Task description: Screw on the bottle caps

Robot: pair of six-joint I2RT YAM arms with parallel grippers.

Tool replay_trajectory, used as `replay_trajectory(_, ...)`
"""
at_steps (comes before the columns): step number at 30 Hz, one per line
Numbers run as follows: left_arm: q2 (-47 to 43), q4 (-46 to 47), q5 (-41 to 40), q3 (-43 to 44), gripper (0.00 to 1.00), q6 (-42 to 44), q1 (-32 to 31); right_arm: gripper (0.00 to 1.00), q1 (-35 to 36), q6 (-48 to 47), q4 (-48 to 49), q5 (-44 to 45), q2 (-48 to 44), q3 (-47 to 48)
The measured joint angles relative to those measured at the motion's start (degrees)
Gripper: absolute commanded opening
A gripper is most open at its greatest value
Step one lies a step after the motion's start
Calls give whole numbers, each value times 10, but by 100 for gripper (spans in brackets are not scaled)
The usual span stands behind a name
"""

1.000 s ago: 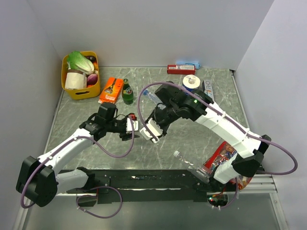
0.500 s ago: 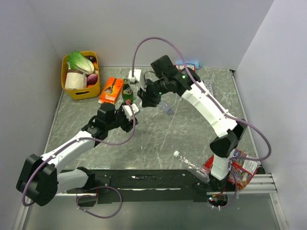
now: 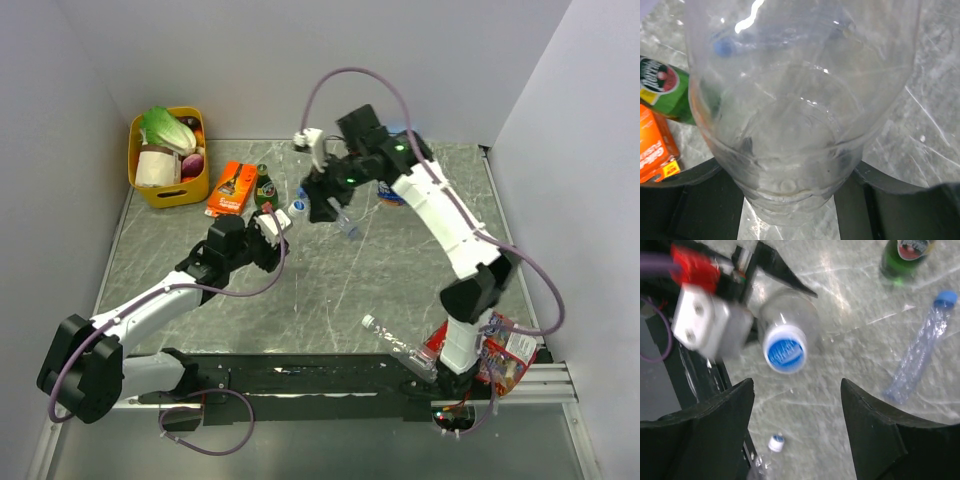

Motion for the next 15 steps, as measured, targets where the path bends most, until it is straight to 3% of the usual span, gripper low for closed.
replay_trajectory(7, 0, -86, 115, 4, 1, 74, 6, 70, -56, -185, -1, -38, -164, -192)
replay_trajectory(15, 14, -253, 271, 76, 1, 245, 6, 68, 64, -442, 57, -46, -319, -310)
